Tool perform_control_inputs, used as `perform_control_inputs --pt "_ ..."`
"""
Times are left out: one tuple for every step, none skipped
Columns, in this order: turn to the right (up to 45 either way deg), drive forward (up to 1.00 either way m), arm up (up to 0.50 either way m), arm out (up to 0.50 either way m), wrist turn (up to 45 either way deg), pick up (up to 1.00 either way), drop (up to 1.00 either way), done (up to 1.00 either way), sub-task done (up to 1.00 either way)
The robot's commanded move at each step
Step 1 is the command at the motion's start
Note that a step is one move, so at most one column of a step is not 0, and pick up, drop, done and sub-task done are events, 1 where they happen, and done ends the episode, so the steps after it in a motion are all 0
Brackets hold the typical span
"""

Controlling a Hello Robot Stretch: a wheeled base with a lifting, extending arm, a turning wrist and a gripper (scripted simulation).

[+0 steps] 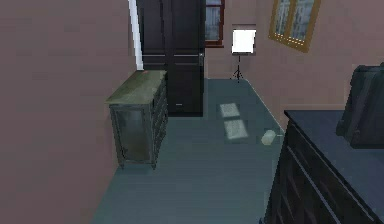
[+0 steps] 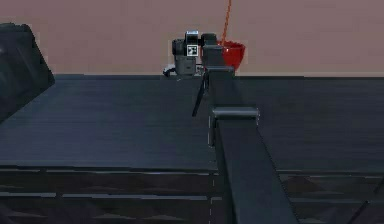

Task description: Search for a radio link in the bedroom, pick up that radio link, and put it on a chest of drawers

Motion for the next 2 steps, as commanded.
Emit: perform_control_inputs --pt "0.0 0.0 0.0 0.0 0.0 0.0 1.0 0.0 0.0" --pt "0.0 0.0 0.0 -0.1 0.0 0.0 0.0 0.0 0.0"
